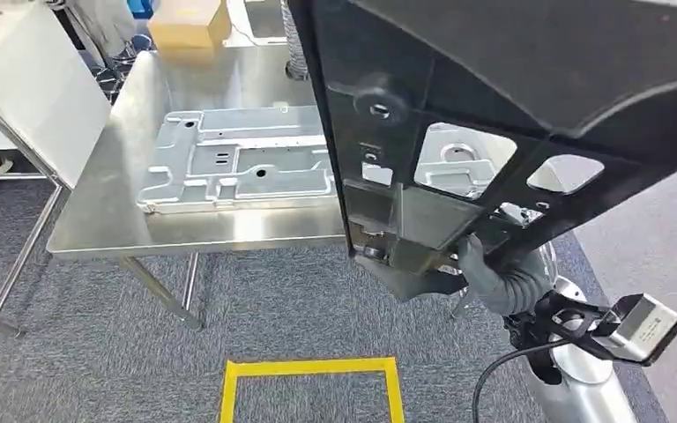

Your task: Take the parts from the cabinet and place them on the table.

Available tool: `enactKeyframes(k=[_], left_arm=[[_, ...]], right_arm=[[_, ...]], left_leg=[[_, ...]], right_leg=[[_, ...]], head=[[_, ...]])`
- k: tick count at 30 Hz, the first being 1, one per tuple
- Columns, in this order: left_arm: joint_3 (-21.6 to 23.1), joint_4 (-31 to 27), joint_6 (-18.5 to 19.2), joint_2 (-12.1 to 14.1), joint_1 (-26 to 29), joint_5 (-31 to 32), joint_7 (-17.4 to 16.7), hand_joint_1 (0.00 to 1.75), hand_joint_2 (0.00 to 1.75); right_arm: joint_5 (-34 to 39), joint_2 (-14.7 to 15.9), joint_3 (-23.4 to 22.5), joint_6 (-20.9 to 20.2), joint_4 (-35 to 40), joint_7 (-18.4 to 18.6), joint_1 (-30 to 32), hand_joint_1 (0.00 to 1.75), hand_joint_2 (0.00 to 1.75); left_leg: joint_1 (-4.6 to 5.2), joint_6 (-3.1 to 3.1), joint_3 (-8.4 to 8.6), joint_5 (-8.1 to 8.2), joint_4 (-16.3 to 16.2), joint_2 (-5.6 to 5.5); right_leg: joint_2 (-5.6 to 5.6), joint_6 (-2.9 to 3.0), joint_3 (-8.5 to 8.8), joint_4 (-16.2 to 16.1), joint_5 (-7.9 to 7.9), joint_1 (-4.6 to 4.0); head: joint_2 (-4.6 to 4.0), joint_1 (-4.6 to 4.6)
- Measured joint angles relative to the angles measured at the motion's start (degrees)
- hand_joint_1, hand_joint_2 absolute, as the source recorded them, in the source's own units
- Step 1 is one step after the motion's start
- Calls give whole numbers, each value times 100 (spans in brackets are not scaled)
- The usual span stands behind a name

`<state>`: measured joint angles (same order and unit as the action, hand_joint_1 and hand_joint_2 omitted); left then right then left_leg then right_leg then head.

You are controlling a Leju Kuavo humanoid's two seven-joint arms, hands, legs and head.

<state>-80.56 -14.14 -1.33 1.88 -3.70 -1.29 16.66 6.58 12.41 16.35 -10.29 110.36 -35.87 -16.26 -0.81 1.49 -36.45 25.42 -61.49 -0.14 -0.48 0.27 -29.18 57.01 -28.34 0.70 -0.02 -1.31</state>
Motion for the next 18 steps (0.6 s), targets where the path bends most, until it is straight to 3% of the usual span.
enactKeyframes(k=[1,2,4,6,7,8,10,11,12,13,15,16,17,18], left_arm=[[0,0,0,0,6,0,0,0,175],[0,0,2,2,7,2,0,0,175],[2,-2,4,7,-1,2,0,0,175],[0,0,2,4,3,0,2,0,175],[0,0,2,4,-4,0,7,0,175],[0,-2,2,7,-15,0,11,0,175],[0,0,4,7,-17,2,11,0,175],[0,0,4,7,-16,2,11,0,175],[0,0,4,4,-12,2,11,0,175],[0,0,4,4,-7,2,11,0,175],[0,0,11,2,-10,0,13,0,175],[0,0,13,-9,-4,0,15,0,175],[2,2,15,-17,-16,0,15,0,175],[2,0,24,-4,-23,4,15,0,175]], right_arm=[[13,0,0,2,-2,-2,-7,175,175],[20,0,6,2,-7,-15,-12,175,175],[26,0,9,4,-4,-20,-24,175,175],[41,0,9,7,-2,-15,-36,175,175],[55,0,9,9,2,-20,-54,175,175],[70,0,11,9,0,-22,-76,175,175],[85,2,11,13,-2,-20,-68,175,175],[94,2,11,13,-4,-15,-63,175,175],[107,2,11,15,-4,-15,-60,175,175],[111,2,11,17,-4,-15,-61,175,175],[114,2,11,41,-2,-15,-69,175,175],[116,2,11,55,-4,-13,-72,175,175],[122,2,11,77,-7,-9,-70,175,175],[118,2,11,92,-4,0,-72,175,175]], left_leg=[[9,-18,27,-263,306,19],[36,-69,42,-1,272,26],[37,-157,96,-119,307,11],[18,-224,233,-103,353,6],[23,-257,275,-82,360,6],[26,-289,289,-55,359,5],[44,-313,326,14,357,-1],[56,-317,362,51,355,-7],[71,-320,417,94,355,-12],[85,-318,484,141,355,-18],[115,-311,643,249,361,-22],[112,-298,645,293,373,-22],[121,-262,674,315,375,-35],[106,-219,664,343,407,-29]], right_leg=[[1,-36,47,15,-49,-15],[-12,-75,49,20,-90,-21],[-11,-165,96,69,-110,-23],[-1,-209,113,156,-137,-6],[12,-214,-4,406,-168,-1],[16,-234,-252,817,-282,2],[16,-277,-831,1642,-694,3],[17,-281,-1020,1839,-790,3],[17,-259,-1093,1793,-721,2],[17,-232,-1051,1526,-514,-4],[18,-112,-748,534,191,-60],[28,-18,-689,158,536,-104],[39,-16,-703,142,347,-131],[28,-2,-682,125,380,-142]], head=[[0,26],[0,33],[0,39],[2,44],[0,9],[0,9],[0,9],[2,7],[0,9],[0,7],[0,4],[0,7],[0,55],[0,48]])
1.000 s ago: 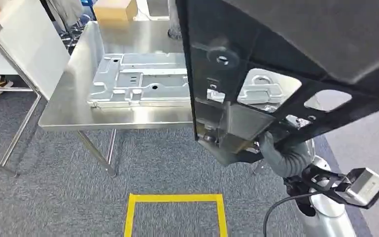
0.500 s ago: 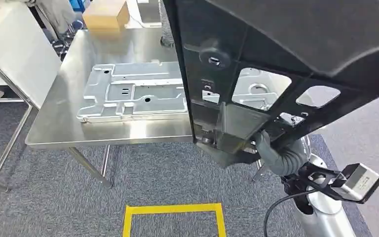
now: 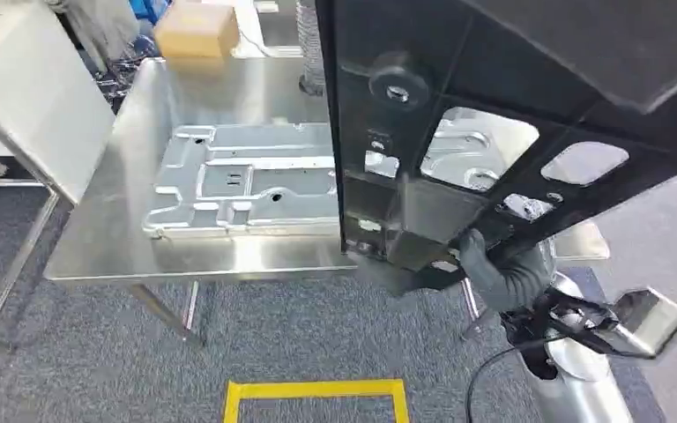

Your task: Take the parts from the cabinet and place them on the table.

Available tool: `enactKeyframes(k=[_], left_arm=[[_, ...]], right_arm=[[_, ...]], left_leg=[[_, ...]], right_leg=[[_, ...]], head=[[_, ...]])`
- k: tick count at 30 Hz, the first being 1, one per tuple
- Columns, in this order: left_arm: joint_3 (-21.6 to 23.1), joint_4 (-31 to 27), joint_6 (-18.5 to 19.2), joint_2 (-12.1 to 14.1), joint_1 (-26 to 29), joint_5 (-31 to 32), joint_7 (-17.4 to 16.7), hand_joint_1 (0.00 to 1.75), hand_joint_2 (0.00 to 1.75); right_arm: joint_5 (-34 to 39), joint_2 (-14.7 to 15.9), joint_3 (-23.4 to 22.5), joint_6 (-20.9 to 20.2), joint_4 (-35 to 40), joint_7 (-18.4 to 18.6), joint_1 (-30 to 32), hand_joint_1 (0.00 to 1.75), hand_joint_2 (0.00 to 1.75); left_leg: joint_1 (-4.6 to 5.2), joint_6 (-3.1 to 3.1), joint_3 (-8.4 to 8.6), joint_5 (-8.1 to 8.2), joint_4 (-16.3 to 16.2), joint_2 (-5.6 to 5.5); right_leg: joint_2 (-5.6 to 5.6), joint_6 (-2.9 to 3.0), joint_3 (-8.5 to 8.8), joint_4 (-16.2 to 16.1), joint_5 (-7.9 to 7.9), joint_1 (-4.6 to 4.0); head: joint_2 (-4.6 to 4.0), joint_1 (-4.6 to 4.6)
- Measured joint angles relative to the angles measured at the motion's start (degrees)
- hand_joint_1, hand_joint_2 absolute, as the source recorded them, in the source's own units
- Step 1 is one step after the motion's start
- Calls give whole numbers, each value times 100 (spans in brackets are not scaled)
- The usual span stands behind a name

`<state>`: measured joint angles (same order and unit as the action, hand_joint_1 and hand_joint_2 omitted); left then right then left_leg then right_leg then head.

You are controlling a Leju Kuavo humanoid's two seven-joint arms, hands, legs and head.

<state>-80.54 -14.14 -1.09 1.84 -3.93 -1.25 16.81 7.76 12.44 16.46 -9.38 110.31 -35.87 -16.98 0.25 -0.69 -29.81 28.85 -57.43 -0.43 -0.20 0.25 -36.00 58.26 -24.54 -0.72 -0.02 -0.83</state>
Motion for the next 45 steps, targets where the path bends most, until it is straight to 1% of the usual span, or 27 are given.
enactKeyframes(k=[2,4,5,8,9,10,13,14,16,18,20,23,24,25,26,28,29,30,31,33,35,38,39,41,43,44,45], left_arm=[[-2,0,-2,9,0,-4,0,0,175],[-2,2,-4,7,-15,-4,-7,0,175],[0,2,-9,4,-26,-4,-9,0,175],[0,2,-26,11,-32,-2,-11,0,175],[-2,2,-31,11,-23,-2,-20,0,175],[-2,2,-39,9,-12,-2,-24,0,175],[-2,2,-46,11,6,-4,-26,0,175],[-2,2,-50,9,2,-4,-33,0,175],[0,2,-50,6,-15,2,-35,0,175],[-2,2,-68,6,-9,-4,-35,0,175],[-2,2,-83,6,-17,-4,-35,0,175],[-2,2,-87,6,-20,-2,-28,0,175],[-2,2,-87,6,-17,-2,-17,0,175],[-4,2,-87,6,-8,-4,-6,0,175],[-4,2,-87,4,0,-2,2,0,175],[-7,2,-81,6,-3,-4,18,0,175],[-9,2,-77,0,0,-4,24,0,175],[-9,2,-66,0,2,-4,48,0,175],[-9,2,-48,2,1,-2,70,0,175],[-9,2,-48,4,13,-4,77,0,175],[-9,2,-78,6,-1,-4,77,0,175],[-9,2,-129,11,-12,-4,77,0,175],[-9,2,-138,11,-7,-2,77,0,175],[-9,2,-149,0,-16,-4,81,0,175],[-7,2,-146,4,-45,-4,109,0,175],[-7,2,-142,11,-56,-4,120,0,175],[-7,2,-133,11,-81,-4,127,0,175]], right_arm=[[-4,0,2,13,7,4,1,175,175],[-7,0,4,11,13,2,-1,175,175],[-7,-4,4,13,20,0,-12,175,175],[-7,-22,26,11,20,0,0,175,175],[-7,-22,26,11,17,4,7,175,175],[-7,-24,28,11,17,4,9,175,175],[-7,-24,31,9,17,2,7,175,175],[-7,-24,31,4,13,2,4,175,175],[-11,-24,46,2,13,4,1,175,175],[-17,-24,52,2,17,0,0,175,175],[-28,-26,61,4,24,-18,-18,175,175],[-61,-26,61,39,20,-33,23,175,175],[-120,-24,59,114,20,-31,32,175,175],[-206,-26,50,223,20,-6,31,175,175],[-370,-26,24,431,20,101,22,175,175],[-610,-15,-70,803,17,352,-3,175,175],[-751,11,-145,993,4,469,-7,175,175],[-941,22,-210,1218,-18,595,-21,175,175],[-1189,33,-301,1482,-44,751,-5,175,175],[-1807,74,-470,2086,-129,1013,9,175,175],[-2968,79,-603,2895,-283,1452,-30,175,175],[-4353,77,-656,3583,-558,1902,-159,175,175],[-4758,74,-647,3652,-674,2068,-217,175,175],[-5742,41,-522,3663,-978,2534,-420,175,175],[-6685,0,-323,3499,-1266,2877,-666,175,175],[-7005,-43,-199,3432,-1413,2983,-828,175,175],[-7389,-68,-71,3317,-1645,3100,-1042,175,175]], left_leg=[[11,70,109,-54,-14,9],[11,117,106,73,-200,9],[-8,134,-66,179,-540,8],[-60,226,-825,650,-1651,11],[-84,250,-948,622,-1700,12],[-105,276,-937,443,-1479,14],[-153,277,-558,-611,-80,40],[-114,255,-598,-437,-114,46],[-81,121,-565,-491,-85,52],[-92,45,-481,-471,-54,36],[-108,-17,-377,-435,8,36],[-93,-65,-316,-345,6,30],[-87,-64,-280,-310,6,22],[-85,-60,-230,-274,5,20],[-80,-51,-163,-226,5,16],[-70,-28,-27,-136,6,12],[-67,-6,5,-105,-1,7],[-59,24,-21,-95,-12,-5],[-57,73,-34,-63,0,0],[-33,138,34,-80,-59,2],[-50,174,-56,86,-295,11],[-84,234,-759,606,-1498,10],[-91,264,-923,629,-1724,11],[-105,287,-903,294,-1425,12],[-104,239,-539,-338,-439,28],[-93,206,-439,-462,-111,54],[-76,171,-456,-275,22,75]], right_leg=[[-10,77,79,-105,10,4],[-10,118,291,-184,9,74],[-5,143,337,-190,-27,75],[-13,135,435,-181,-147,78],[-19,124,486,-179,-193,88],[-29,108,555,-178,-247,96],[-30,22,788,-152,-450,119],[-23,-17,820,-129,-481,115],[-29,-102,821,-165,-531,110],[-27,-165,859,-97,-507,112],[-9,-201,621,387,-577,135],[-10,-256,-226,1596,-1112,148],[-9,-261,-387,1726,-1124,148],[-9,-251,-425,1621,-982,147],[-10,-227,-348,1288,-695,144],[-7,-152,-9,267,37,124],[6,-90,38,25,111,78],[6,-65,19,-18,-105,53],[-2,-34,35,-20,47,48],[-16,21,93,-54,41,77],[-8,66,209,-122,42,113],[-8,118,218,-121,-1,104],[-17,120,223,-120,-12,103],[-57,109,256,-116,-34,107],[-70,76,316,-106,-71,106],[-69,55,319,-104,-87,103],[-80,31,287,-74,-76,91]], head=[[0,11],[0,9],[0,83],[0,78],[0,83],[0,81],[0,83],[0,81],[0,74],[0,79],[0,44],[0,41],[0,42],[0,42],[0,41],[0,39],[0,39],[0,46],[0,48],[0,52],[0,67],[0,72],[0,81],[0,79],[0,81],[0,83],[0,70]])
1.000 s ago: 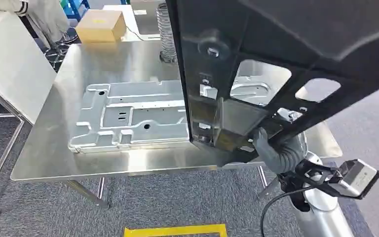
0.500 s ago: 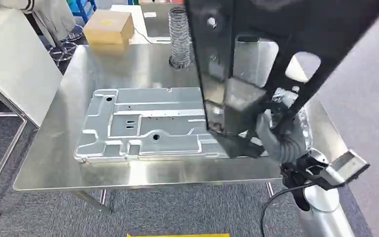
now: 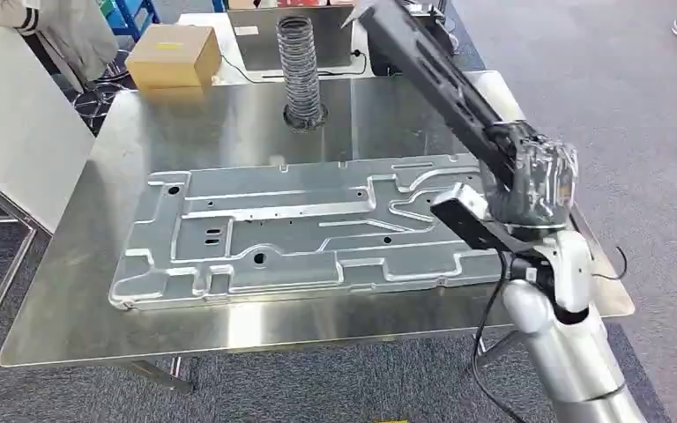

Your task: Take the parts from the cabinet and place them on the table.

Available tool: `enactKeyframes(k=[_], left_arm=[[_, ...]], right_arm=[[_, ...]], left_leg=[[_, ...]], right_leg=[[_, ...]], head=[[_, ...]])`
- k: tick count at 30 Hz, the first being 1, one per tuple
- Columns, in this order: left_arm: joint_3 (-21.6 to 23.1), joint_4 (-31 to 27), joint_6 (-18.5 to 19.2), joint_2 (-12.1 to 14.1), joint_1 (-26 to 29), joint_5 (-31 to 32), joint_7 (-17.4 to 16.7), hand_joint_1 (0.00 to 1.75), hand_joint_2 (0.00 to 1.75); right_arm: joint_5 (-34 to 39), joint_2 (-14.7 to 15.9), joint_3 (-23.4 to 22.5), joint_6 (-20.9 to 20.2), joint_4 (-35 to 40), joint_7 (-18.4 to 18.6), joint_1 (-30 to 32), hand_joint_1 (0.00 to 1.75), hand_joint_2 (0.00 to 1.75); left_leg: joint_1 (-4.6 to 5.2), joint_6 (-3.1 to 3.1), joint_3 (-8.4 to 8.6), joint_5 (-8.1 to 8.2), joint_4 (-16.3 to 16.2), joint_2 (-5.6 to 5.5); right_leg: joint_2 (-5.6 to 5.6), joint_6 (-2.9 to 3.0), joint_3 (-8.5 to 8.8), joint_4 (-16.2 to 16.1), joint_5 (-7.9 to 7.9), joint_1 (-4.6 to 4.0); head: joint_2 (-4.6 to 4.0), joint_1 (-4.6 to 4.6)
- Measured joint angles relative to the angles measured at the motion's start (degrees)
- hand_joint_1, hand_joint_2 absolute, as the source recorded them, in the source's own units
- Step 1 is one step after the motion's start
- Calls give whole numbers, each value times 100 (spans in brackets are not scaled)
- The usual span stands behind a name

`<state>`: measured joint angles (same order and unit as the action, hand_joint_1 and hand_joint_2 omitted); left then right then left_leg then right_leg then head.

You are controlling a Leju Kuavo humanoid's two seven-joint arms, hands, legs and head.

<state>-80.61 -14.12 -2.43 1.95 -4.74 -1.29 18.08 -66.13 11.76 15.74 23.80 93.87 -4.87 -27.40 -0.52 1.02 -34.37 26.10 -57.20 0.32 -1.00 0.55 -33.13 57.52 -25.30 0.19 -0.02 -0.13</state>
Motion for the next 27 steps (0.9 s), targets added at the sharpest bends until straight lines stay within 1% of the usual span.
enactKeyframes(k=[1,3,4,5,6,7,8,9,10,11,12,13,14,15,16,17,18,19,20,21,22,23,24,25,26,27], left_arm=[[2,0,15,0,-16,2,4,0,175],[2,0,30,2,-38,2,7,0,175],[7,0,37,0,-49,0,4,0,175],[13,0,48,0,-66,0,-4,0,175],[15,0,50,0,-84,0,-9,0,175],[15,0,50,0,-95,0,-11,0,175],[15,0,50,0,-100,0,-11,0,175],[17,0,50,0,-102,0,-20,0,175],[17,0,48,0,-107,0,-26,0,175],[17,0,48,-2,-108,0,-24,0,175],[17,0,50,-4,-108,0,-24,0,175],[20,0,61,-4,-110,0,-9,0,175],[22,0,90,-7,-111,0,13,0,175],[22,0,122,-7,-114,0,57,0,175],[26,0,155,-4,-118,0,85,0,175],[31,0,179,-4,-119,2,102,0,175],[35,0,214,-7,-117,0,116,0,175],[52,0,255,-2,-115,0,135,0,175],[66,2,275,-4,-107,0,151,0,175],[70,2,295,-2,-110,0,168,0,175],[70,2,306,-2,-111,0,181,0,175],[74,2,317,0,-114,2,192,0,175],[77,2,332,0,-113,2,201,0,175],[90,2,354,-2,-107,2,230,0,175],[107,2,358,-2,-97,2,249,0,175],[122,2,367,0,-87,0,271,0,175]], right_arm=[[-319,-63,188,-125,-258,109,-236,175,175],[-723,-216,601,-269,-734,231,-625,175,175],[-844,-301,805,-384,-962,249,-840,175,175],[-936,-399,1012,-467,-1226,268,-1054,175,175],[-1017,-517,1229,-517,-1488,275,-1247,175,175],[-1081,-617,1423,-559,-1727,290,-1402,175,175],[-1129,-728,1616,-579,-1978,292,-1532,175,175],[-1163,-878,1860,-646,-2295,286,-1652,175,175],[-1170,-999,2039,-704,-2531,270,-1743,175,175],[-1170,-1116,2217,-760,-2776,244,-1827,175,175],[-1170,-1220,2352,-802,-2953,225,-1907,175,175],[-1168,-1338,2485,-861,-3138,192,-1980,175,175],[-1159,-1454,2625,-882,-3368,172,-2073,175,175],[-1131,-1544,2739,-900,-3586,155,-2157,175,175],[-1107,-1659,2854,-922,-3761,142,-2198,175,175],[-1081,-1704,2948,-939,-3919,127,-2213,175,175],[-1043,-1757,3027,-948,-4080,113,-2221,175,175],[-1002,-1833,3109,-952,-4273,94,-2237,175,175],[-975,-1886,3184,-955,-4450,72,-2256,175,175],[-934,-1943,3256,-957,-4601,56,-2283,175,175],[-905,-1989,3313,-955,-4749,37,-2302,175,175],[-875,-2037,3398,-957,-4964,10,-2303,175,175],[-862,-2063,3440,-961,-5068,-3,-2295,175,175],[-838,-2083,3525,-974,-5278,-29,-2259,175,175],[-831,-2111,3580,-959,-5431,-29,-2252,175,175],[-818,-2133,3625,-941,-5552,-29,-2252,175,175]], left_leg=[[36,-40,18,-108,-52,-2],[37,-98,-5,-154,-43,-7],[-20,-141,22,-194,8,8],[-19,-158,29,-204,19,4],[-19,-187,25,-202,19,5],[-16,-189,28,-200,18,4],[-15,-194,28,-194,16,4],[-16,-192,29,-188,12,3],[-16,-182,36,-179,9,-6],[-18,-169,43,-167,1,-19],[-22,-148,57,-151,-12,-36],[-24,-128,71,-128,-26,-44],[-24,-101,71,-103,-37,-52],[11,-70,46,-93,-62,-57],[-3,-39,36,-104,-47,-61],[-6,-2,43,-98,-36,-62],[-22,30,55,-103,-20,-64],[-25,78,66,-78,-24,-66],[-43,94,38,-1,-125,-54],[-45,99,-92,176,-403,-54],[-45,112,-267,355,-772,-56],[-46,133,-554,593,-1349,-56],[-47,146,-780,722,-1769,-54],[-55,146,-892,714,-1937,-53],[-64,149,-870,599,-1841,-52],[-74,154,-707,341,-1460,-51]], right_leg=[[-9,-35,-44,1,1,-4],[-7,-87,-38,-12,2,-2],[4,-114,-55,19,-36,-21],[40,-143,-109,160,-131,-4],[54,-160,-276,513,-334,11],[57,-180,-494,962,-539,24],[59,-197,-731,1420,-706,31],[63,-211,-943,1793,-789,45],[69,-219,-1004,1834,-705,61],[71,-212,-930,1609,-513,69],[74,-194,-730,1149,-235,73],[76,-172,-489,610,41,73],[76,-133,-314,155,159,66],[74,-109,-275,84,111,21],[68,-91,-288,100,113,14],[66,-66,-286,98,101,-5],[65,-32,-284,92,98,-20],[67,19,-244,31,126,18],[71,57,-209,-5,137,31],[71,91,-202,-10,131,31],[69,101,-196,-9,125,26],[68,112,-187,-8,118,15],[67,119,-186,-2,110,6],[67,120,-179,-1,106,2],[66,117,-171,2,98,2],[58,105,-161,12,85,6]], head=[[0,9],[0,2],[0,11],[0,-6],[0,-39],[0,-33],[0,-37],[0,-37],[0,-35],[0,-42],[0,-35],[0,-42],[0,-37],[0,-26],[0,-22],[0,-31],[0,-33],[0,-28],[0,-28],[0,-15],[0,-13],[0,-18],[0,-17],[0,-13],[0,-20],[0,-13]])
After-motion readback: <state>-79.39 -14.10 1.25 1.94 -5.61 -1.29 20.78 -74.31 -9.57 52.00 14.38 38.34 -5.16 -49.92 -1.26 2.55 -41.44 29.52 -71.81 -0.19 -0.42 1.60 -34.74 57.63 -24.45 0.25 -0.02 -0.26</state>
